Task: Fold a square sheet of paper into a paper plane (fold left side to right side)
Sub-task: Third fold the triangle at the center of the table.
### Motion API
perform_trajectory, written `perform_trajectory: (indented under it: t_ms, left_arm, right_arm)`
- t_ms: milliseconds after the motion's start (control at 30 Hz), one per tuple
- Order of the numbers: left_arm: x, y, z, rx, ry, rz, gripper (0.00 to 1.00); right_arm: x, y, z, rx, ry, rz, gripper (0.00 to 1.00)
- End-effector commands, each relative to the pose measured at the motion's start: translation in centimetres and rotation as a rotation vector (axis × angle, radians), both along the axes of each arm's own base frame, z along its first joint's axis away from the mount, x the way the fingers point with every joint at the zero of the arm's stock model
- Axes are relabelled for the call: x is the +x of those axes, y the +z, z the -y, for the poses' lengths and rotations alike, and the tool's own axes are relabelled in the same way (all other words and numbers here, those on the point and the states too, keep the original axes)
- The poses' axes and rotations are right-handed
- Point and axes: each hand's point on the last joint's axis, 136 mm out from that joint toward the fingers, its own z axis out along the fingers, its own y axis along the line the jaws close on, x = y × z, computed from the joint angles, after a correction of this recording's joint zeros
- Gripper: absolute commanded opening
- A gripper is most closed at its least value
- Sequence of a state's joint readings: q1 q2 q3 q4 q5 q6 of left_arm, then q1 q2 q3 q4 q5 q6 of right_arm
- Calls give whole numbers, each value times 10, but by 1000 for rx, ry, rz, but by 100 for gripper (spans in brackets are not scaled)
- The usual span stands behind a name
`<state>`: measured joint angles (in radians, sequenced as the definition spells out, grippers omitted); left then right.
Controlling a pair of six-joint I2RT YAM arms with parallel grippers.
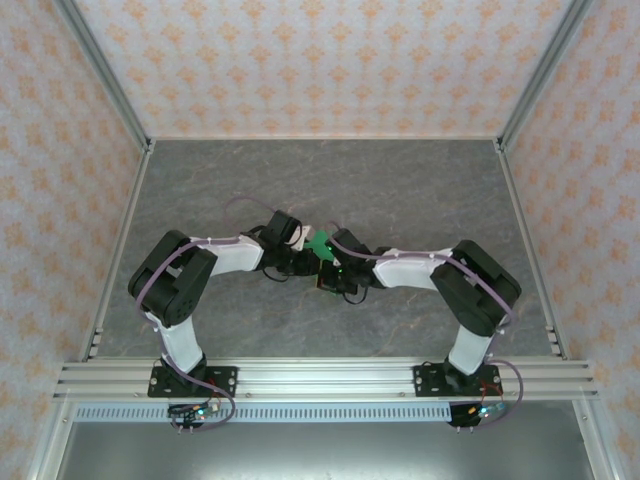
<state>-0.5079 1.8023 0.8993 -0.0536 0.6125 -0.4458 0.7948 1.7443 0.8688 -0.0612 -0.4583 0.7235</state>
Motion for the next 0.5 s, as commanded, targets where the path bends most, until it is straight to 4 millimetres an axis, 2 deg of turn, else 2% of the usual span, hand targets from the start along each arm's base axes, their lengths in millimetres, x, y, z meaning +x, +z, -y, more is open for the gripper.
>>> perform_trajectory:
  t_ms: [0, 200, 467]
  left_arm:
    - [-8, -22, -18, 89, 28, -34, 18]
    - [-7, -25, -19, 96, 27, -33, 18]
    - [-5, -20, -17, 88, 30, -26, 18]
  right_arm:
    - [-15, -20, 42, -135, -70, -35, 0]
    - [-39, -33, 79, -180, -106, -92, 0]
    - [-55, -37, 99, -223, -80, -127, 0]
